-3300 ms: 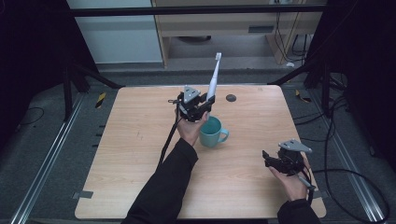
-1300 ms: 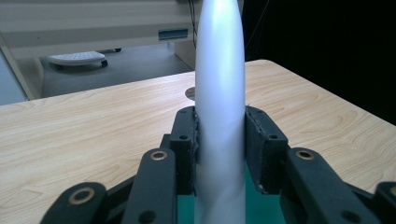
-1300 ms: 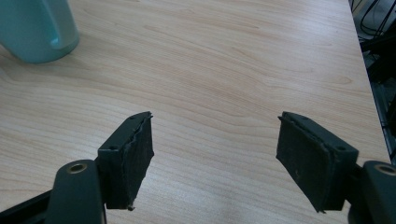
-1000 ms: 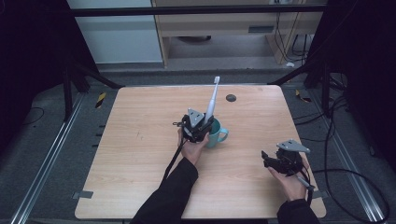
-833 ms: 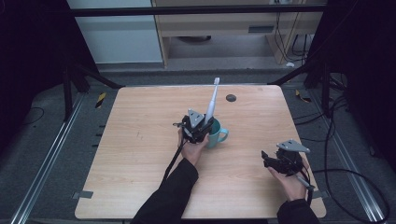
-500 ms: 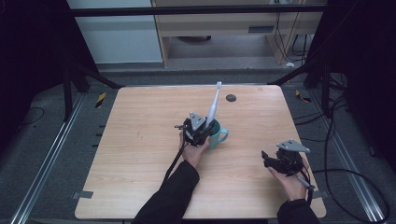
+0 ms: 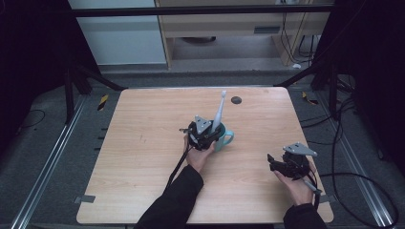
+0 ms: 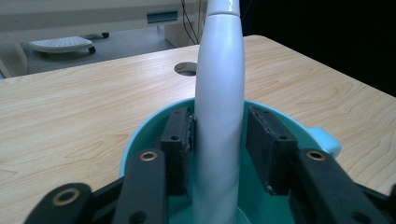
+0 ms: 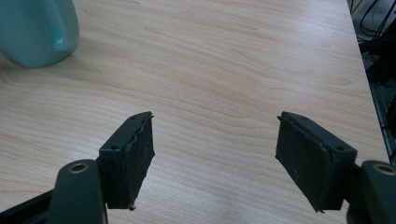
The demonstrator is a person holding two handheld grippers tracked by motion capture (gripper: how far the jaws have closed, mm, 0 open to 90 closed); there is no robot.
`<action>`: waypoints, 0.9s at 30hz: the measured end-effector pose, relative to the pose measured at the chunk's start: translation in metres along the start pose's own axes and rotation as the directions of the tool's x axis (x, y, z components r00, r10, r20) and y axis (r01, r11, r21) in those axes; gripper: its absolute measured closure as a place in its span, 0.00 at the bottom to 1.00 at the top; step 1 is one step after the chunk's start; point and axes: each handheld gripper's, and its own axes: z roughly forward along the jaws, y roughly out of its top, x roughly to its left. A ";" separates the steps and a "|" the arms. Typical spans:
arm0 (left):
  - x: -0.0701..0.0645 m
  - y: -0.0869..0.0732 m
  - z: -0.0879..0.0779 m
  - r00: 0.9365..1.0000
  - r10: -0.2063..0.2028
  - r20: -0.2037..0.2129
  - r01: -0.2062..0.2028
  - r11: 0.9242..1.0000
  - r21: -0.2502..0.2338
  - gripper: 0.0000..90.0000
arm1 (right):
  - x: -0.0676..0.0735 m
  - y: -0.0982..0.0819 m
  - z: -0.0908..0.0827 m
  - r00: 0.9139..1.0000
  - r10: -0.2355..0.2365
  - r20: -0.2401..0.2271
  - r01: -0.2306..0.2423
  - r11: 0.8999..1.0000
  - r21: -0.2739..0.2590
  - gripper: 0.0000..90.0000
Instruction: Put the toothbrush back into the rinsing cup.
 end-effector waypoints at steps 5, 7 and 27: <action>-0.001 0.005 -0.010 1.000 0.026 0.010 -0.026 1.000 -0.009 0.56 | -0.001 0.000 -0.001 1.000 0.002 0.002 -0.002 1.000 -0.009 0.30; -0.001 0.009 -0.018 0.999 0.035 0.018 -0.035 0.999 -0.020 0.53 | 0.000 0.000 -0.001 1.000 0.007 0.002 -0.007 1.000 -0.012 0.29; 0.075 0.015 -0.117 1.000 0.018 -0.026 -0.018 1.000 -0.010 0.39 | -0.002 0.000 -0.004 0.999 0.023 0.028 -0.022 0.999 -0.038 0.26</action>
